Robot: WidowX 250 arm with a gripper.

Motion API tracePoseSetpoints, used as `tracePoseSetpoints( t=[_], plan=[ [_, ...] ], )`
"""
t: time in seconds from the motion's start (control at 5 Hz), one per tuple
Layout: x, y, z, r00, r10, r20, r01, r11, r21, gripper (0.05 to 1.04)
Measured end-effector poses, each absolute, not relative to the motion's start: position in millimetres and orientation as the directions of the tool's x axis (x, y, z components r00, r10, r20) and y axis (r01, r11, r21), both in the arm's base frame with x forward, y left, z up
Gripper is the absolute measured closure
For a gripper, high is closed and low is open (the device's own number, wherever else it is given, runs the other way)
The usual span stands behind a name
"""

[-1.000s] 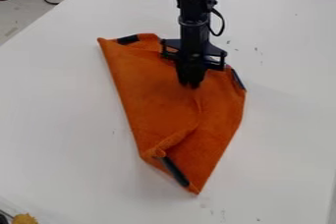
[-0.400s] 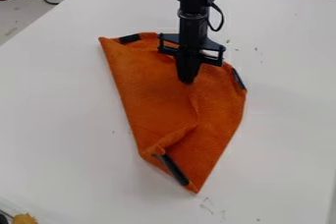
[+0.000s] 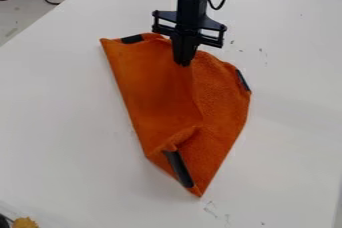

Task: Unfold from top right to bottom left

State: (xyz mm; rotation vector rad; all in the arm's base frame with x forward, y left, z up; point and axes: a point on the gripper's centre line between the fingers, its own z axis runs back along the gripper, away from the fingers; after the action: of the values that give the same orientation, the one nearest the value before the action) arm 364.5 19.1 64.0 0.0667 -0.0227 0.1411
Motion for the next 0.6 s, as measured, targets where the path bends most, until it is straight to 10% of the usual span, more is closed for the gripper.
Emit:
tracePoseSetpoints(
  t=[0.6],
  plan=[
    [275.9,94.4,77.2,0.945,0.322,0.058,-0.324,0.945,0.035,1.026]
  ],
)
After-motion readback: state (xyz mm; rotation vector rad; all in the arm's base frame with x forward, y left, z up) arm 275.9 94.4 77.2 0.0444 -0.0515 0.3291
